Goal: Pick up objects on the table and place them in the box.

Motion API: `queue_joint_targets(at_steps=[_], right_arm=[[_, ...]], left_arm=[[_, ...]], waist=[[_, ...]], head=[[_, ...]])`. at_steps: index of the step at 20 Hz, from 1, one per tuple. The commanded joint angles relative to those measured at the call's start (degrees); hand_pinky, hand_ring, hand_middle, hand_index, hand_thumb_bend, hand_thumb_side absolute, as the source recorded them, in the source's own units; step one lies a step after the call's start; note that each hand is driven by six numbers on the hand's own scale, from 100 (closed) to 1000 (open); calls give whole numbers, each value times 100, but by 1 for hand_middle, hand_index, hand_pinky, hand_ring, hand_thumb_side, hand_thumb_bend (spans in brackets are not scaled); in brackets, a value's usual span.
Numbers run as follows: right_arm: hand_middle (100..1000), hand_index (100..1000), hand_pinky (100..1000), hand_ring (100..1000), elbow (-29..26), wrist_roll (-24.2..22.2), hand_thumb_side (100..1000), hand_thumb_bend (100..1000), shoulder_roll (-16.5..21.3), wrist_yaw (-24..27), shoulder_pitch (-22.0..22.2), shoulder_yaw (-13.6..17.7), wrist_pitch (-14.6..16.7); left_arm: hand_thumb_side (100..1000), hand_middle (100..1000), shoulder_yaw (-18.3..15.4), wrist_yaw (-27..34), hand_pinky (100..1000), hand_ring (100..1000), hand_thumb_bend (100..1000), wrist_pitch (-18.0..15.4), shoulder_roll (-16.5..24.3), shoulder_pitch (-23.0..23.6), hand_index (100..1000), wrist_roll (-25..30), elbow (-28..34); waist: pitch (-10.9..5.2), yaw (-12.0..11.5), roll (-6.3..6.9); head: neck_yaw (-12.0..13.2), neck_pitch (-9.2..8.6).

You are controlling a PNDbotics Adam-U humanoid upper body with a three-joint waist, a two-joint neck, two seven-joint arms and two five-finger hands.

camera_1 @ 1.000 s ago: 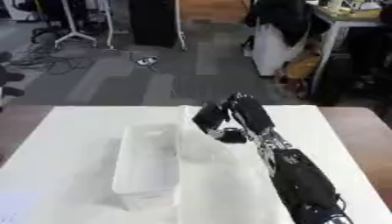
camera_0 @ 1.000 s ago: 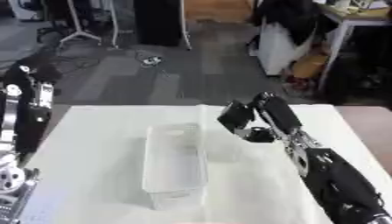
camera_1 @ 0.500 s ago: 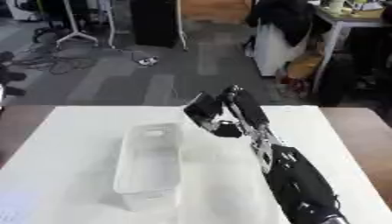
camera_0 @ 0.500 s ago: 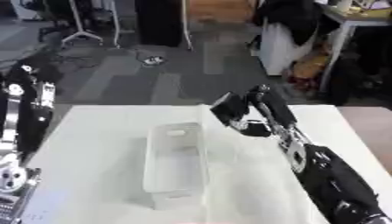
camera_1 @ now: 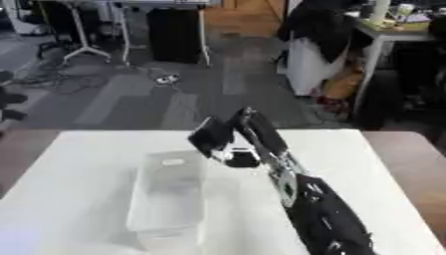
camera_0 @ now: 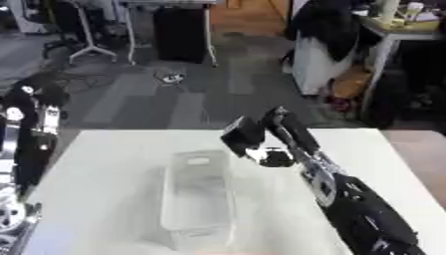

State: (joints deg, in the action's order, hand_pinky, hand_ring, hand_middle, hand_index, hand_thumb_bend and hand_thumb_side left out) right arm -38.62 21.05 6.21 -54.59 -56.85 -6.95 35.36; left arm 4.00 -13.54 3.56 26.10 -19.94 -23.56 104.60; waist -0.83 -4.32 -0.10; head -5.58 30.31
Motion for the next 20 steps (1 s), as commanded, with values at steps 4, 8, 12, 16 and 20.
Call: queue_joint_targets(at_steps=[4, 8, 12, 16, 20], right_arm=[[100, 362, 100, 104, -227, -143, 682, 512, -185, 84, -110, -102, 125], [100, 367, 100, 103, -297, -224, 687, 510, -340, 134, -60, -169, 194], [100, 362, 100, 107, -417, -331, 686, 511, -502, 174, 61, -243, 231], [100, 360, 100, 109, -523, -344, 685, 513, -634, -114, 201, -287, 233], [109, 356, 100, 115, -539, -265, 683, 519, -725, -380, 247, -286, 254]], left_arm=[[1000, 828, -29, 19, 574, 711, 156, -7, 30, -123, 861, 6, 84], [1000, 828, -37, 30, 576, 713, 157, -12, 7, -146, 861, -28, 104], [1000, 828, -48, 35, 579, 715, 158, -16, -24, -179, 861, -70, 146], [1000, 828, -51, 42, 579, 715, 158, -11, -48, -201, 861, -82, 200], [1000, 828, -50, 45, 580, 715, 158, -4, -51, -204, 861, -75, 220]], waist=[[-50, -33, 23], [-38, -59, 27], [-27, -94, 35], [-14, -114, 37], [-10, -116, 40]], head=[[-100, -104], [-51, -84], [-59, -62], [-161, -106], [-180, -125]])
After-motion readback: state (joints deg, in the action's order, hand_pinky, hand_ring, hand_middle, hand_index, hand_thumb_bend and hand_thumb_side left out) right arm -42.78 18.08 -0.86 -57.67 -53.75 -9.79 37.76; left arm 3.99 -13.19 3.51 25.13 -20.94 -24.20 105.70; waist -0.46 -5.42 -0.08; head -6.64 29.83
